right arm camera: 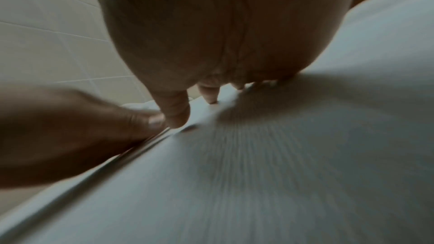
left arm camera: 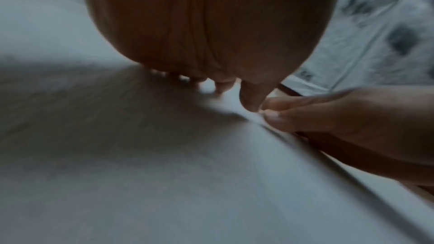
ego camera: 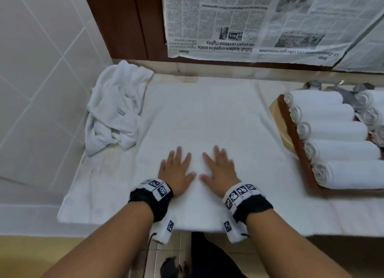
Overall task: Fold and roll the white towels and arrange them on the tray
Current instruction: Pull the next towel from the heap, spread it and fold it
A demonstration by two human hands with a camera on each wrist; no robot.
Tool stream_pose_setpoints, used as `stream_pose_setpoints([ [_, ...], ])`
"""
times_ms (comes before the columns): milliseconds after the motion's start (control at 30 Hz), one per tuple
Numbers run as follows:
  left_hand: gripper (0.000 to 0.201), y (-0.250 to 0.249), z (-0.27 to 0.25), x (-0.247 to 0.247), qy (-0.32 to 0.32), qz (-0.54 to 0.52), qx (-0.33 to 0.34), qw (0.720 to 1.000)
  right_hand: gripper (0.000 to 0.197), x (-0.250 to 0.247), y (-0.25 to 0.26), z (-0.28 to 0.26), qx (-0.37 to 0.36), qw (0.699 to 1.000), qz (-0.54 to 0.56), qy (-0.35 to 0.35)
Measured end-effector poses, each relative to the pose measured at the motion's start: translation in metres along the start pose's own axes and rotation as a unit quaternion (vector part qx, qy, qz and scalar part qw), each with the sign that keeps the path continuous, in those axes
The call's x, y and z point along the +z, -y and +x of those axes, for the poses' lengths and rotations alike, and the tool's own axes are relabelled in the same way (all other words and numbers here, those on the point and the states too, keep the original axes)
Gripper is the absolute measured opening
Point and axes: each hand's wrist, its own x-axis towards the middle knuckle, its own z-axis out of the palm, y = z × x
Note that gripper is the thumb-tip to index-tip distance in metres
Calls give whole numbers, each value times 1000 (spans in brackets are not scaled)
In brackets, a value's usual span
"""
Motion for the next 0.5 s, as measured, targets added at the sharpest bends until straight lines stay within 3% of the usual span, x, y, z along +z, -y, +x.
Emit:
stream_pose_setpoints([
  [67,86,23,13,-5,12,23,-27,999,78,-9,-7,24,-12,1000,-13,24],
  [167,106,77,34,-33,-21,7,-105,994,80,-41,-63,54,74,997,-24,-4],
  [267,92,100,52,-59,23,7,-135,991,86,-74,-111,75,170,985,-6,-19],
  [367,81,56,74,-78,29,33,-163,986,87,-96,-97,103,169,985,-6,-33],
  [433,75,11,91,-90,-6,37,-106,994,81,-101,-64,122,120,992,5,-42],
  [500,73,-15,107,-90,6,16,-34,999,80,-96,-38,133,61,998,23,-6],
])
